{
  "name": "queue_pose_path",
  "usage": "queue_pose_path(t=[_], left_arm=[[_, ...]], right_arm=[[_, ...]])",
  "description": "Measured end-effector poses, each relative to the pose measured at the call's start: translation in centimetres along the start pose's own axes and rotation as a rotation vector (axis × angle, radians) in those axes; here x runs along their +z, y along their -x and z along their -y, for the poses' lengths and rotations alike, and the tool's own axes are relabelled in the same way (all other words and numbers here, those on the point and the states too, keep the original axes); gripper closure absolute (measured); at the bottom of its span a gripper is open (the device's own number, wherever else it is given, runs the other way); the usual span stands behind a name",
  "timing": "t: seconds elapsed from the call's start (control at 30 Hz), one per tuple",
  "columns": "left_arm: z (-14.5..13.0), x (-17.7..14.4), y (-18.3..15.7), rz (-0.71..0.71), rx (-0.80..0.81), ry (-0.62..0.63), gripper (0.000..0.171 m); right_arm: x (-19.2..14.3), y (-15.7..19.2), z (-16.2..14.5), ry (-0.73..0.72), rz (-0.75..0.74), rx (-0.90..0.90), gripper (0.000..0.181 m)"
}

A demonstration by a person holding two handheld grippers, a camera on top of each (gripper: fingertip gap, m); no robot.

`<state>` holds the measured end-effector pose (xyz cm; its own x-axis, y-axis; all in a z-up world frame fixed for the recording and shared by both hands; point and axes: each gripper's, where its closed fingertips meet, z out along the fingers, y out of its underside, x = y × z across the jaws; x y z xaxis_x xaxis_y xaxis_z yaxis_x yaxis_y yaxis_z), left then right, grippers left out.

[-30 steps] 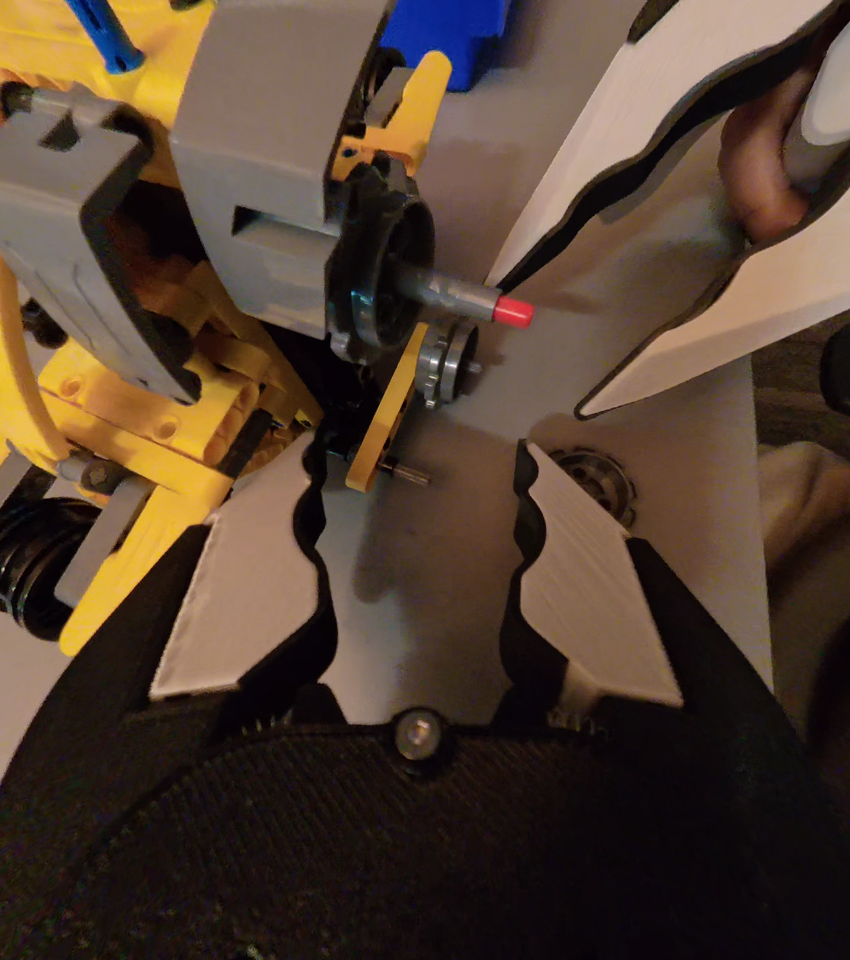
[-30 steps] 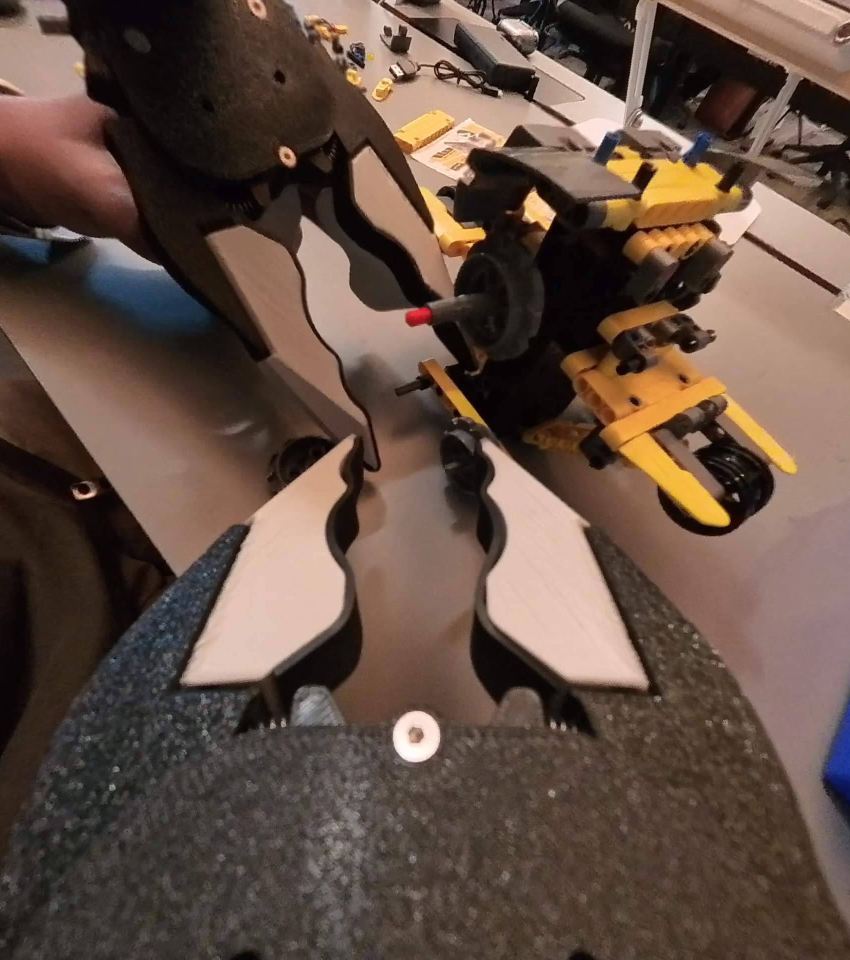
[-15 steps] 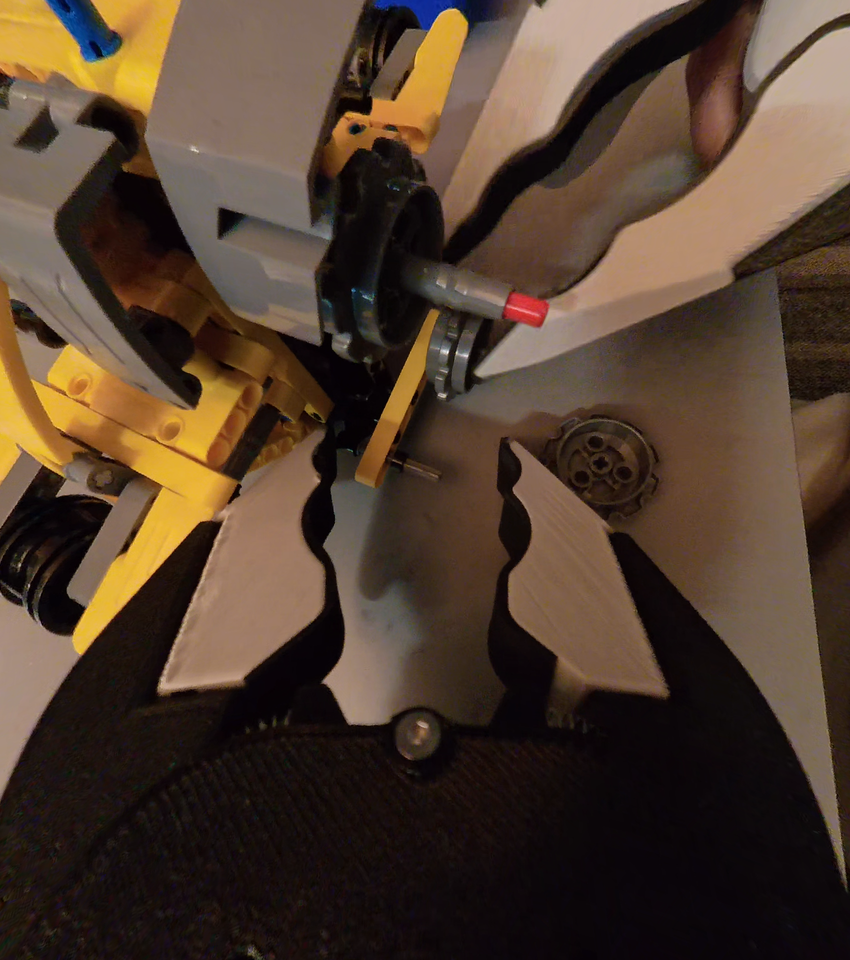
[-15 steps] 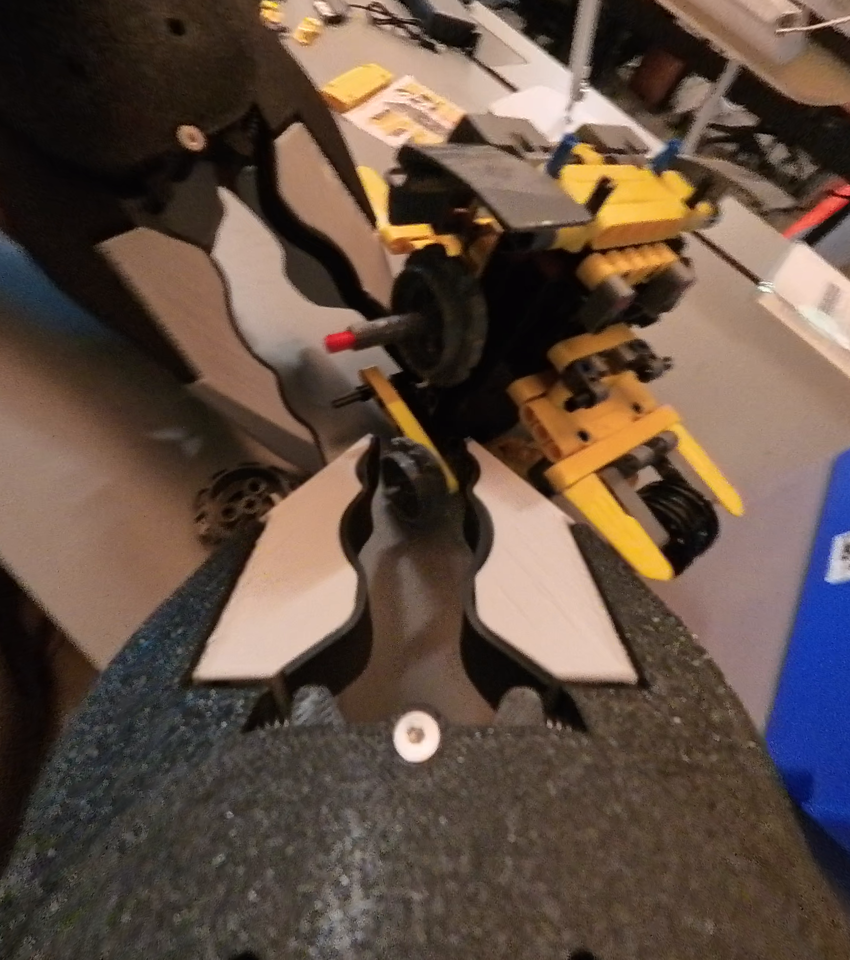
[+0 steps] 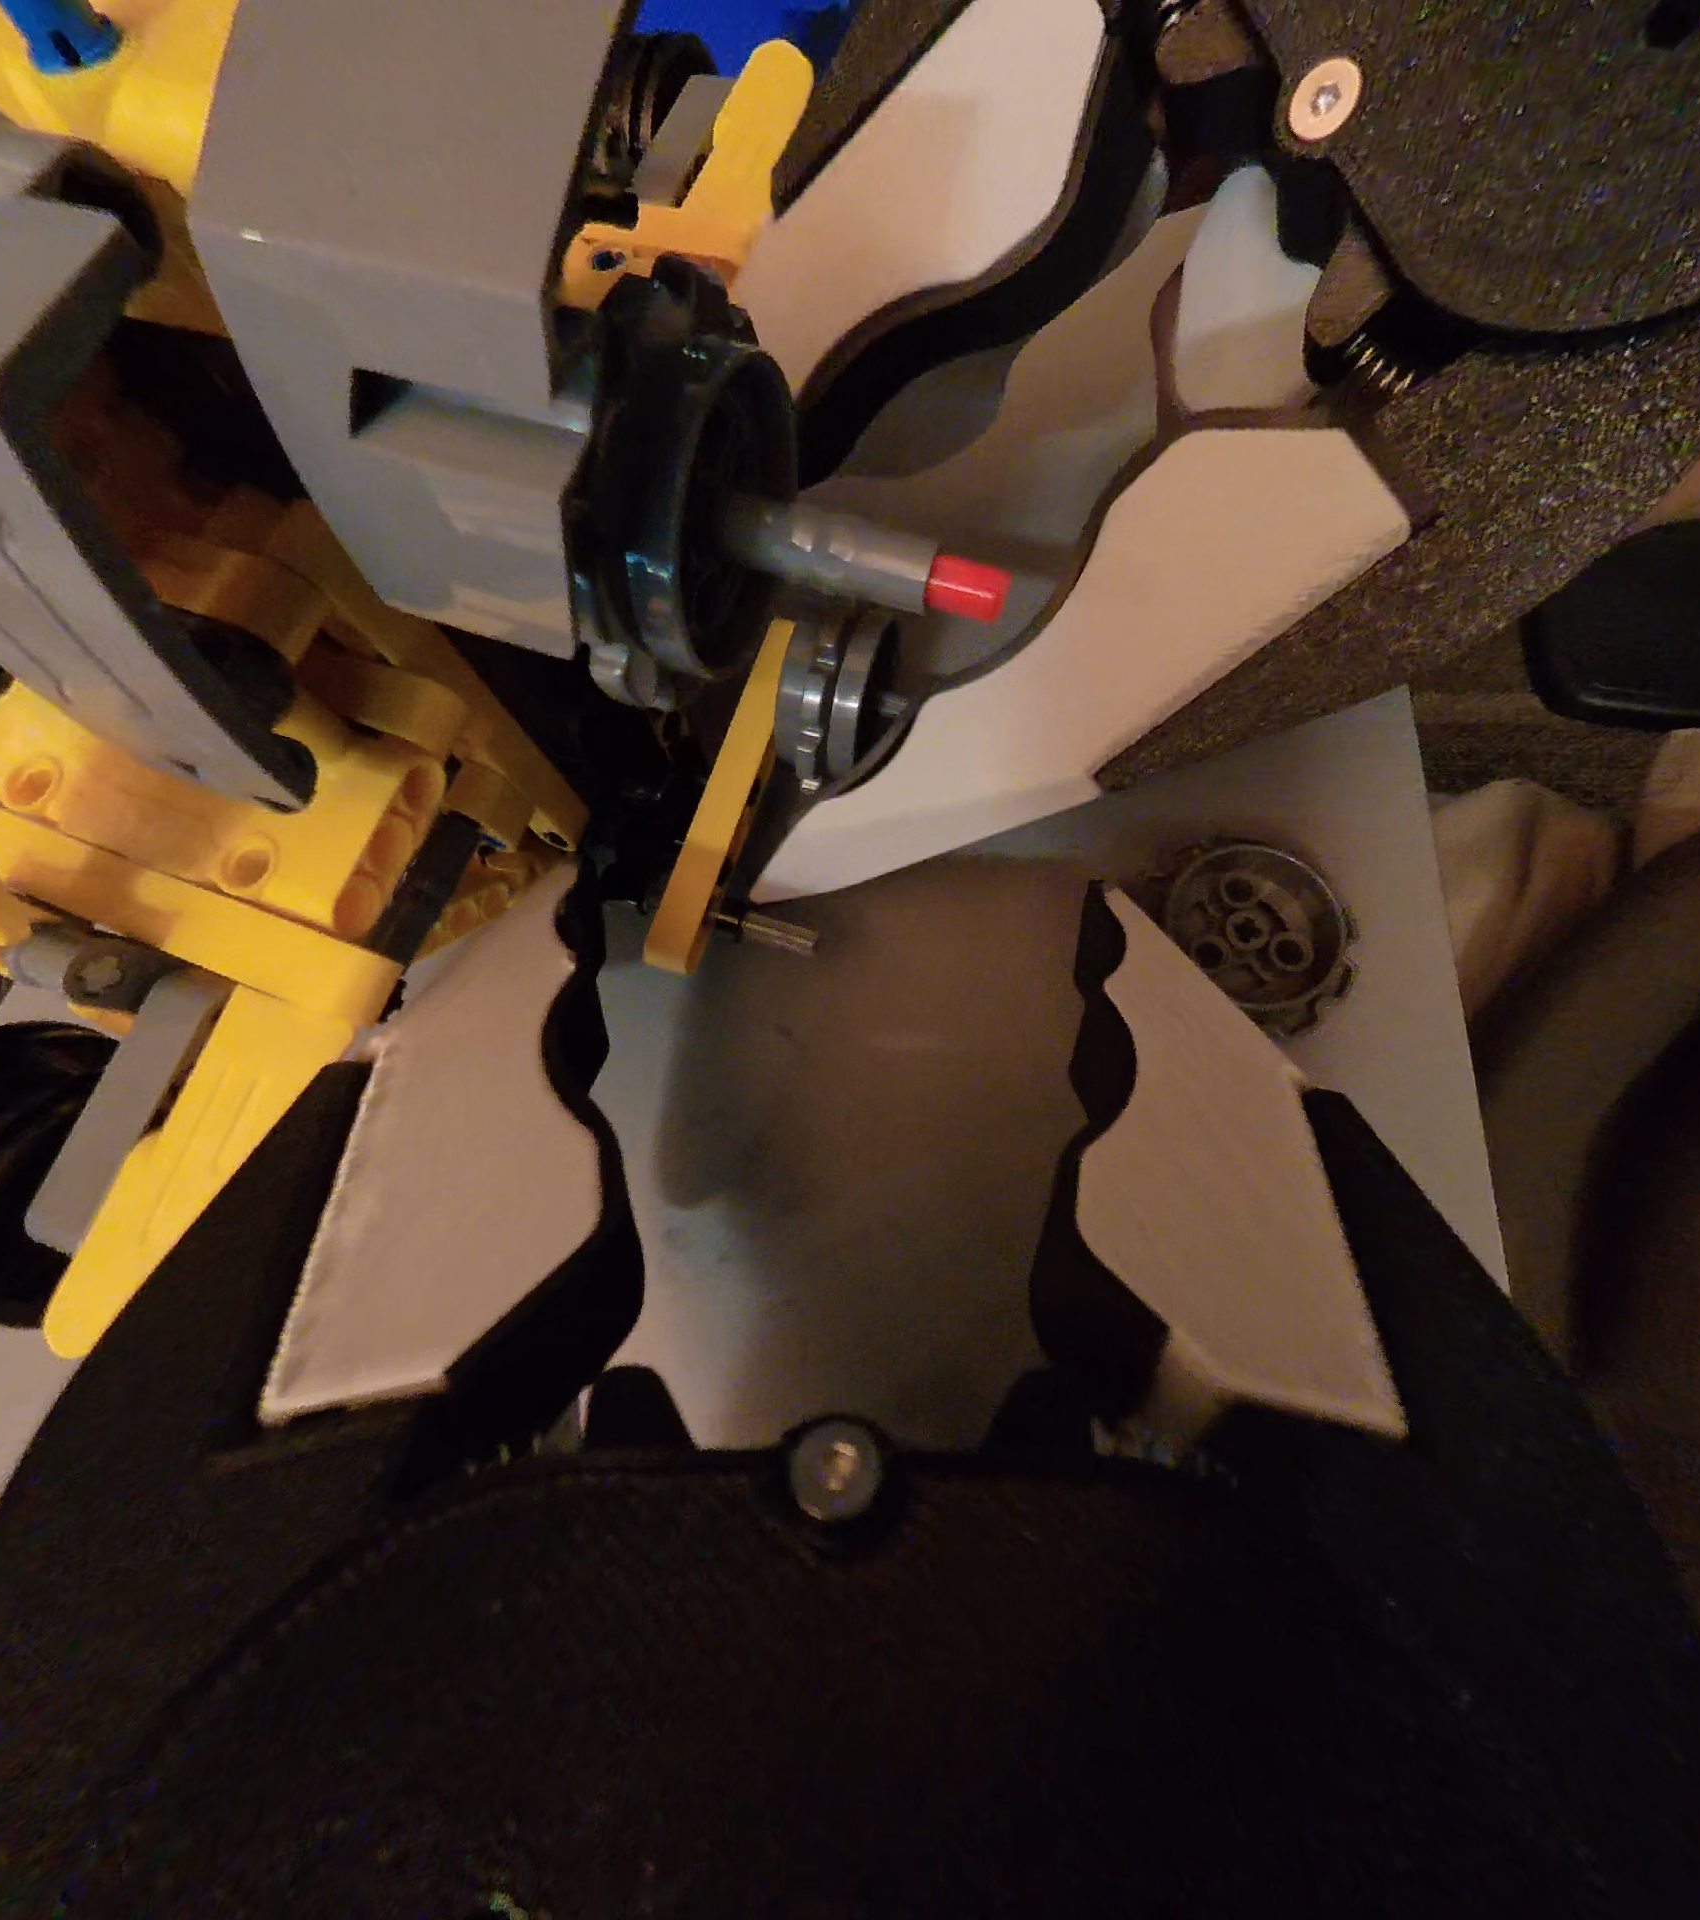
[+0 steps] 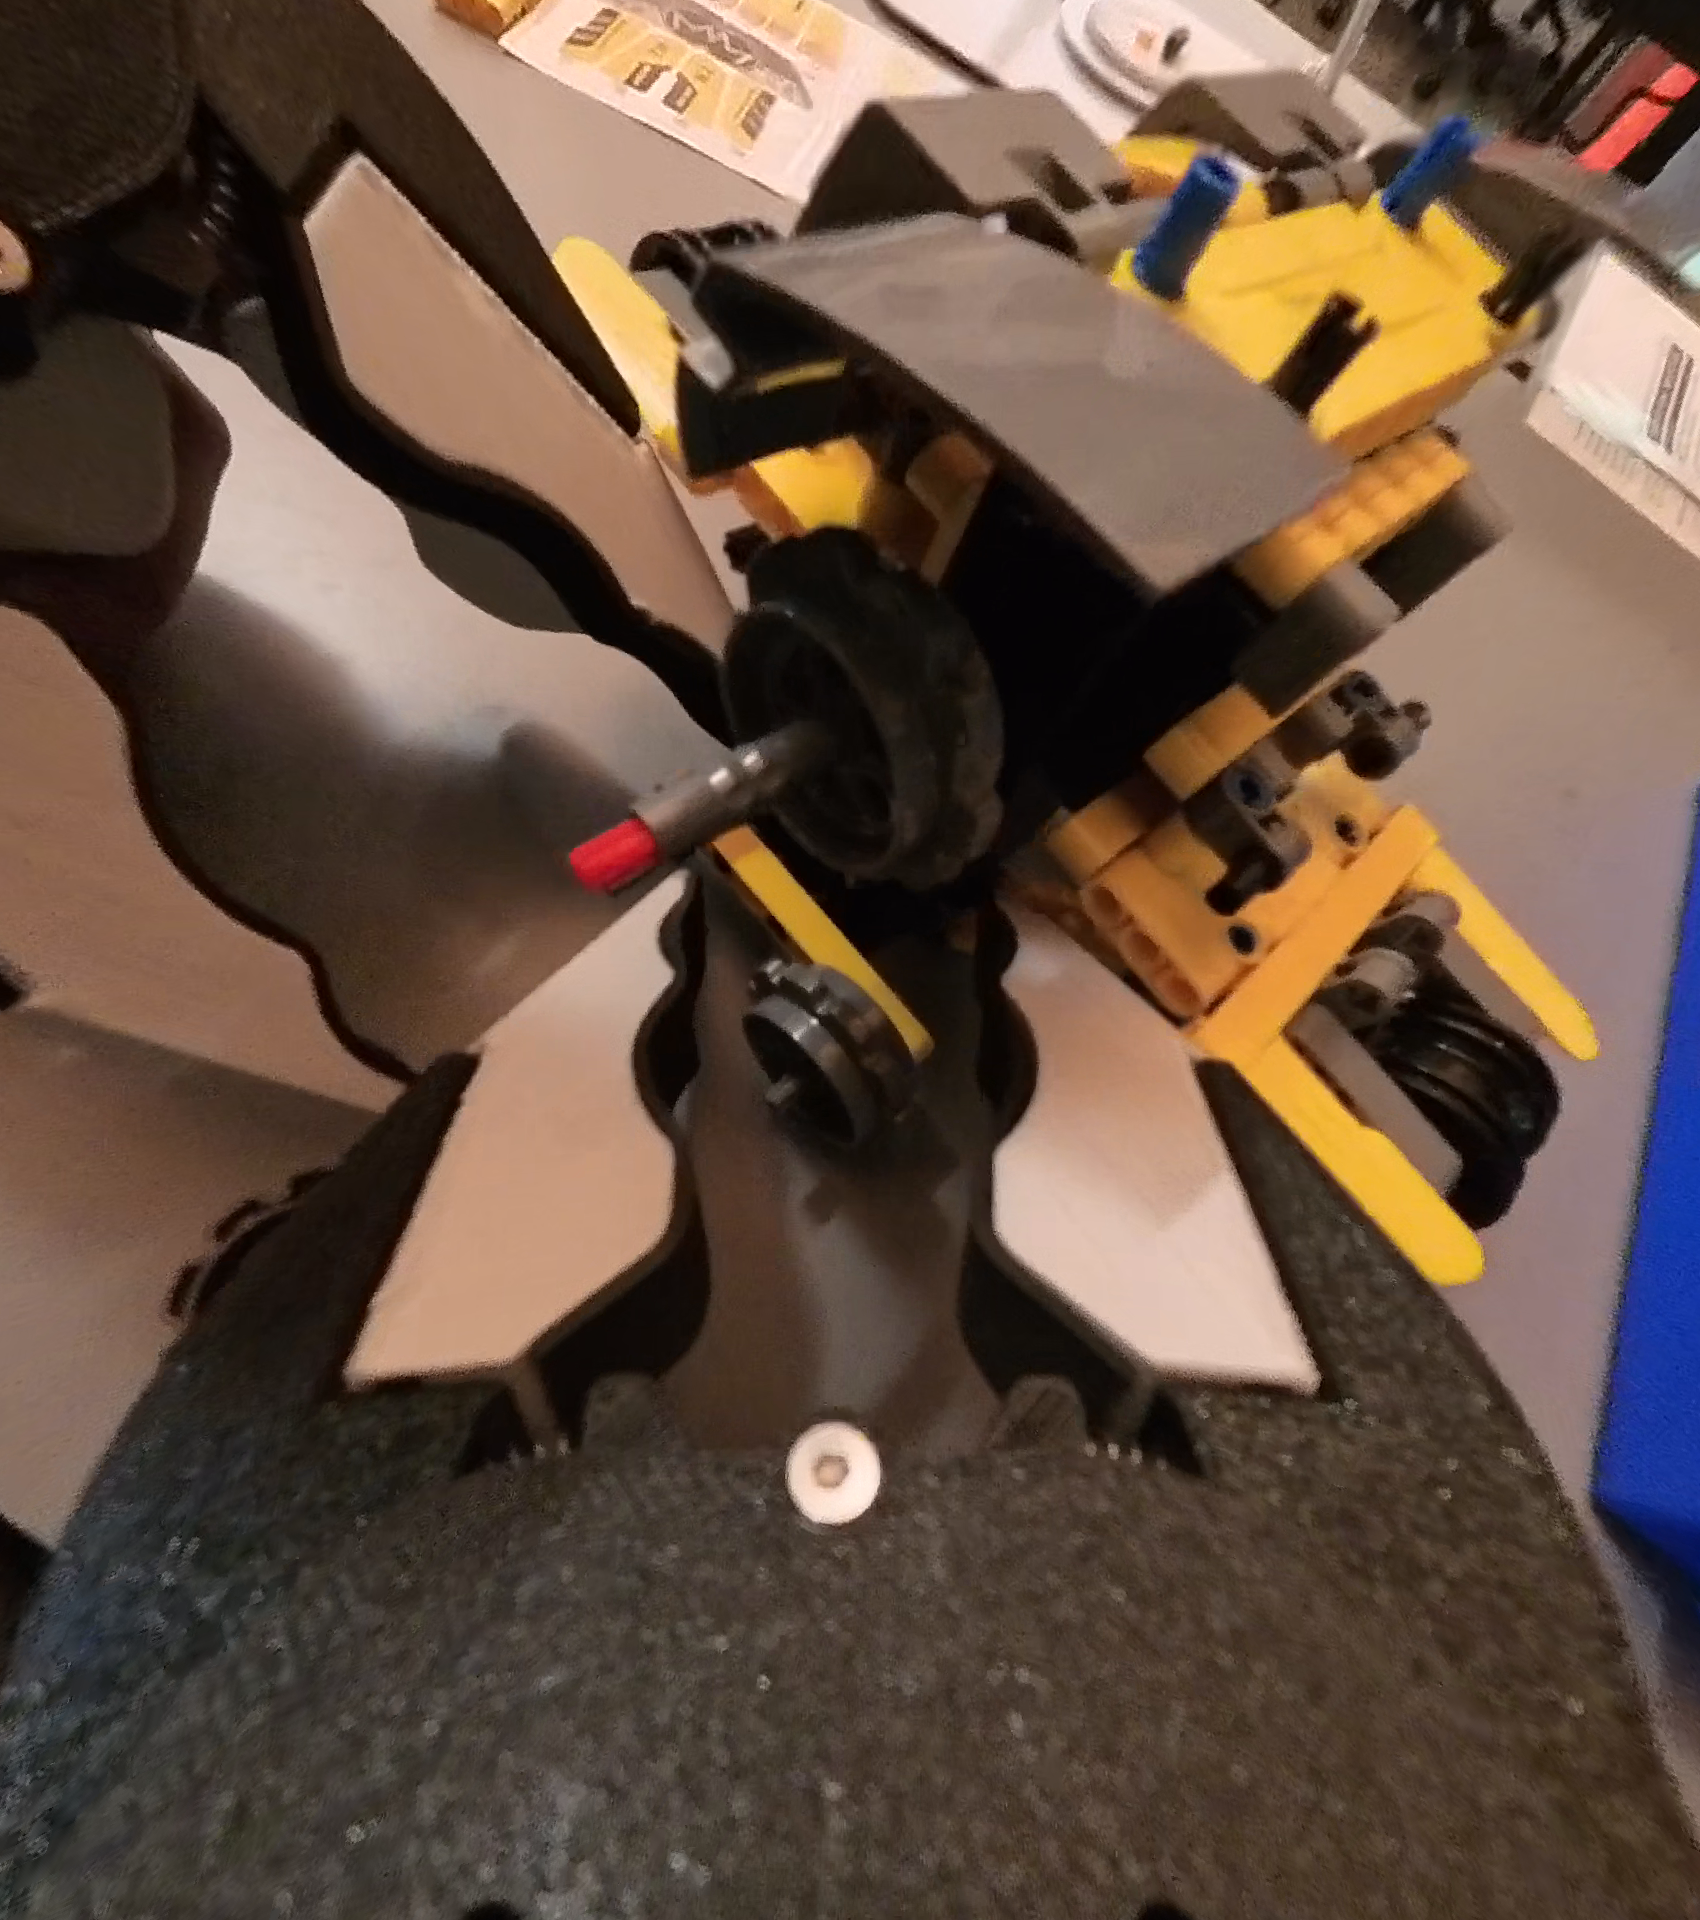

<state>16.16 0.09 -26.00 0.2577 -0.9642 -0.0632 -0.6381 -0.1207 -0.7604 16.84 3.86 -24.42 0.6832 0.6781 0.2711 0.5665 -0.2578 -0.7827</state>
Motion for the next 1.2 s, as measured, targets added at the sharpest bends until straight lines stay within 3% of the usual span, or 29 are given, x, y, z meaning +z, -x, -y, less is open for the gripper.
queue_pose_path(t=[1.2], left_arm=[[0.29, 0.39, 0.08, 0.030, -0.006, -0.001, 0.089]], right_arm=[[0.22, -0.25, 0.10, -0.010, 0.034, 0.024, 0.138]])
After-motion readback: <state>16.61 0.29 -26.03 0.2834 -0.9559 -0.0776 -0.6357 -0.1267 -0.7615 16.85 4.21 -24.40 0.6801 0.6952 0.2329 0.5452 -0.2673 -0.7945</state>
